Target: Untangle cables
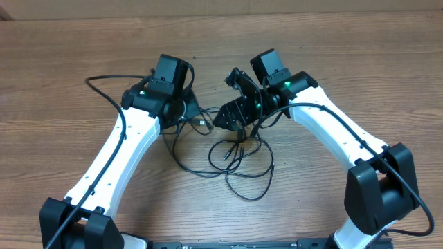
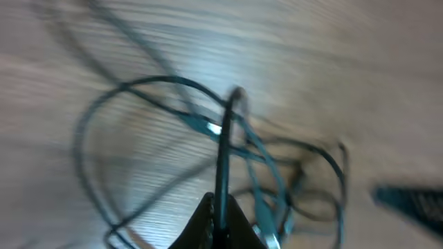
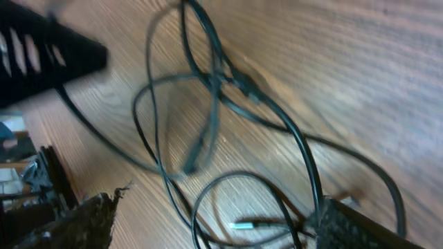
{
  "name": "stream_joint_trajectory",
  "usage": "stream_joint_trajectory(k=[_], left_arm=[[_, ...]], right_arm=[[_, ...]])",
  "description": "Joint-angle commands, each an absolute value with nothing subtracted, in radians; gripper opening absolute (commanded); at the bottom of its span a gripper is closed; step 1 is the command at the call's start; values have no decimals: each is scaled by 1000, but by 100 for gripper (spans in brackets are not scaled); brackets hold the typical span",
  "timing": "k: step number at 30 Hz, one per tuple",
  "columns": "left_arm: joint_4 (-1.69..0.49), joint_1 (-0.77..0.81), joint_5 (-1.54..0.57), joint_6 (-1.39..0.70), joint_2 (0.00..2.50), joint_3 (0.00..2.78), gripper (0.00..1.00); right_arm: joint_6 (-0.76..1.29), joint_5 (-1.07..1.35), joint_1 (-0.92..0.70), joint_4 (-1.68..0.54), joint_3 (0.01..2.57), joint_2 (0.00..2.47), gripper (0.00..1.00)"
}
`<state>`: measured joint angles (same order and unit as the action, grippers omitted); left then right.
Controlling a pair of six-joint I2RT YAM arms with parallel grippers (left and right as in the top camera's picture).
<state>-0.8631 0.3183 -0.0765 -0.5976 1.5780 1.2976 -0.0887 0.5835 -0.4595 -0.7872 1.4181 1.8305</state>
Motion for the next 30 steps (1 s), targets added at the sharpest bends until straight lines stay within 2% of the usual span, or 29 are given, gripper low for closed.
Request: stream_joint_trajectory(k=[1, 13, 17, 25, 26, 28, 30], left_arm=[[-849, 315, -351, -324, 1556, 1312, 4], [-675, 315, -667, -230, 1555, 1312, 4], [-668, 315, -673, -224, 1555, 1312, 4], [-673, 315, -674, -208, 1548, 1312, 4], [-676, 315, -674, -208, 1548, 1312, 4], [-680, 315, -673, -207, 1548, 1312, 4], [-683, 315, -670, -205, 1548, 1312, 5]], right_arm=[[-85, 631, -459, -758, 1413, 1841, 93], [-159, 619, -459, -757, 1413, 1843, 93], [-159, 593, -459, -763, 1413, 1843, 80], [-169, 513, -459, -771, 1413, 1843, 76], [-176, 513, -459, -771, 1413, 1843, 74], [-186, 513, -459, -772, 1413, 1843, 62], [-186, 517, -459, -773, 1413, 1843, 40]])
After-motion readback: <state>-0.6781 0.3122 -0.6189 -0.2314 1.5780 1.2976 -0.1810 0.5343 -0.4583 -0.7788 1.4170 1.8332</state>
